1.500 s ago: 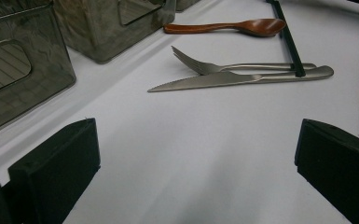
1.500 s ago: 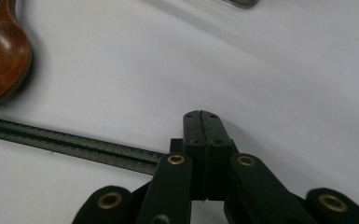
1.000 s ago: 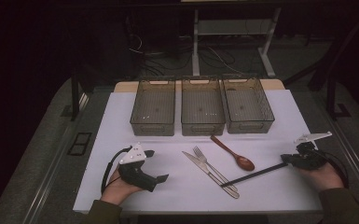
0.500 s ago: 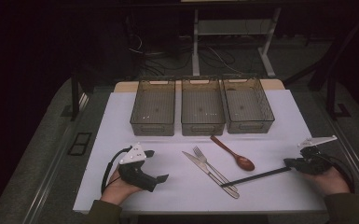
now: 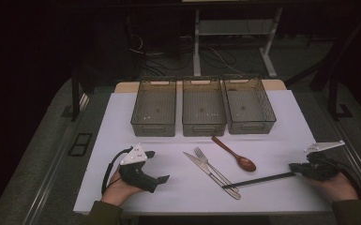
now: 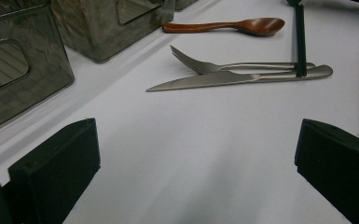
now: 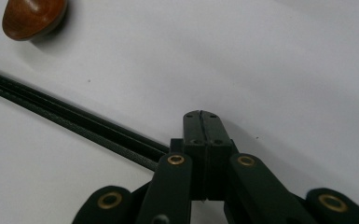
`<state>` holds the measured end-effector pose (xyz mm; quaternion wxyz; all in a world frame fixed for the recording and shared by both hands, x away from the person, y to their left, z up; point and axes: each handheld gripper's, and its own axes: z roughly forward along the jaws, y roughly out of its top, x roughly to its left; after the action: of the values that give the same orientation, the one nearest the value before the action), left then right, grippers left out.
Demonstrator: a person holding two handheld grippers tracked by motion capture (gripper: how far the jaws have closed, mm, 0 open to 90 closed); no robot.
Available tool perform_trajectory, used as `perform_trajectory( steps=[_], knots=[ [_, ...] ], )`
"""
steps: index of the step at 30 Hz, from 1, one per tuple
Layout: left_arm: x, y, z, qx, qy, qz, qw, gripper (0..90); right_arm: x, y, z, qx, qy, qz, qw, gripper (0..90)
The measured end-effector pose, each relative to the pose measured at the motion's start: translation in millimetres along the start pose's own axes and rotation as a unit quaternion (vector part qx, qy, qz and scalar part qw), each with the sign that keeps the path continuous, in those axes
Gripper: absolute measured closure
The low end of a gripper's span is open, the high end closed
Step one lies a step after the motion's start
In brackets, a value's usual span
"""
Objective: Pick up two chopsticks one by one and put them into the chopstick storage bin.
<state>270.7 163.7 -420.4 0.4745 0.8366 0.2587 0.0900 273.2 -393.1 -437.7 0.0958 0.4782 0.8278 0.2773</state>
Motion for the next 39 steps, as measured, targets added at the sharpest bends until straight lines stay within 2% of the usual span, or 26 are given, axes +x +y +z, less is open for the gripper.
perform_trajectory(
  steps=[5, 6, 7, 9, 11, 12, 14, 15, 16, 17, 20, 24, 25, 27, 28, 29, 30, 32, 33, 37, 39],
  knots=[
    [0.2, 0.3, 0.0, -0.001, 0.000, 0.001, 1.0000, 0.0, -1.2, 3.0, -2.4, -0.005, -0.001, -0.004, 1.0000, 84.3],
    [0.1, 0.3, 0.0, -0.001, 0.000, 0.000, 1.0000, 0.0, -0.9, 7.2, -6.5, -0.013, 0.002, -0.019, 0.9997, 80.9],
    [0.3, 0.2, 0.2, -0.001, 0.000, 0.001, 1.0000, 0.0, -0.9, 7.2, -6.5, -0.013, 0.002, -0.019, 0.9997, 80.9],
    [0.4, 0.3, 0.4, -0.001, 0.000, 0.000, 1.0000, 0.0, 2.6, 12.2, -10.6, -0.020, 0.010, -0.032, 0.9992, 74.9],
    [0.5, 0.4, 0.4, -0.001, 0.000, 0.000, 1.0000, 0.0, 9.6, 18.5, -12.9, -0.020, 0.024, -0.059, 0.9977, 69.1],
    [0.4, 0.4, 0.5, -0.001, 0.000, -0.001, 1.0000, 0.0, 18.7, 24.5, -12.6, -0.013, 0.036, -0.092, 0.9950, 62.8],
    [0.5, 0.3, 0.8, -0.002, -0.001, -0.001, 1.0000, 0.0, 27.9, 29.5, -10.5, -0.002, 0.046, -0.129, 0.9906, 59.6],
    [0.3, 0.2, 0.8, -0.001, 0.000, -0.002, 1.0000, 0.0, 27.9, 29.5, -10.5, -0.002, 0.046, -0.129, 0.9906, 59.6],
    [-0.2, 0.1, 1.2, -0.004, 0.000, -0.004, 1.0000, 0.0, 33.1, 32.2, -8.6, 0.003, 0.050, -0.146, 0.9881, 58.6],
    [0.2, 0.2, 1.2, -0.004, -0.001, -0.001, 1.0000, 0.0, 39.1, 35.3, -6.2, 0.009, 0.058, -0.168, 0.9840, 57.6],
    [-0.1, 0.0, 1.7, -0.003, -0.001, -0.004, 1.0000, 0.0, 49.5, 42.3, -0.3, 0.023, 0.074, -0.203, 0.9761, 56.8],
    [-0.1, -0.1, 1.8, -0.003, -0.002, -0.004, 1.0000, 0.0, 60.9, 48.7, 5.4, 0.042, 0.097, -0.230, 0.9675, 55.9],
    [-0.1, -0.1, 1.7, -0.003, -0.002, -0.004, 1.0000, 0.0, 63.8, 50.2, 6.9, 0.047, 0.102, -0.241, 0.9641, 55.7],
    [-0.1, -0.1, 1.7, -0.003, -0.002, -0.004, 1.0000, 0.0, 68.0, 51.2, 9.5, 0.053, 0.112, -0.252, 0.9598, 55.7],
    [-0.2, -0.1, 1.8, -0.003, -0.003, -0.003, 1.0000, 0.0, 68.8, 51.9, 11.0, 0.057, 0.109, -0.265, 0.9563, 55.7],
    [-0.4, -0.1, 1.9, -0.003, -0.002, -0.003, 1.0000, 0.0, 71.5, 51.8, 12.3, 0.059, 0.116, -0.263, 0.9561, 55.8],
    [-0.4, -0.1, 2.0, -0.003, -0.002, -0.003, 1.0000, 0.0, 72.9, 51.9, 13.8, 0.062, 0.118, -0.269, 0.9538, 55.9],
    [-0.6, 0.0, 2.1, -0.003, -0.002, -0.003, 1.0000, 0.0, 78.1, 52.3, 18.9, 0.072, 0.131, -0.289, 0.9456, 56.8],
    [-0.7, 0.0, 2.2, -0.003, -0.002, -0.004, 1.0000, 0.0, 78.1, 52.3, 18.9, 0.072, 0.131, -0.289, 0.9456, 56.8],
    [-0.5, -0.1, 1.7, -0.002, -0.001, -0.002, 1.0000, 0.0, 81.8, 53.9, 23.7, 0.085, 0.129, -0.313, 0.9372, 57.6],
    [-0.5, -0.1, 1.7, -0.002, -0.001, -0.002, 1.0000, 0.0, 83.3, 53.8, 26.1, 0.086, 0.129, -0.319, 0.9351, 58.2]
  ],
)
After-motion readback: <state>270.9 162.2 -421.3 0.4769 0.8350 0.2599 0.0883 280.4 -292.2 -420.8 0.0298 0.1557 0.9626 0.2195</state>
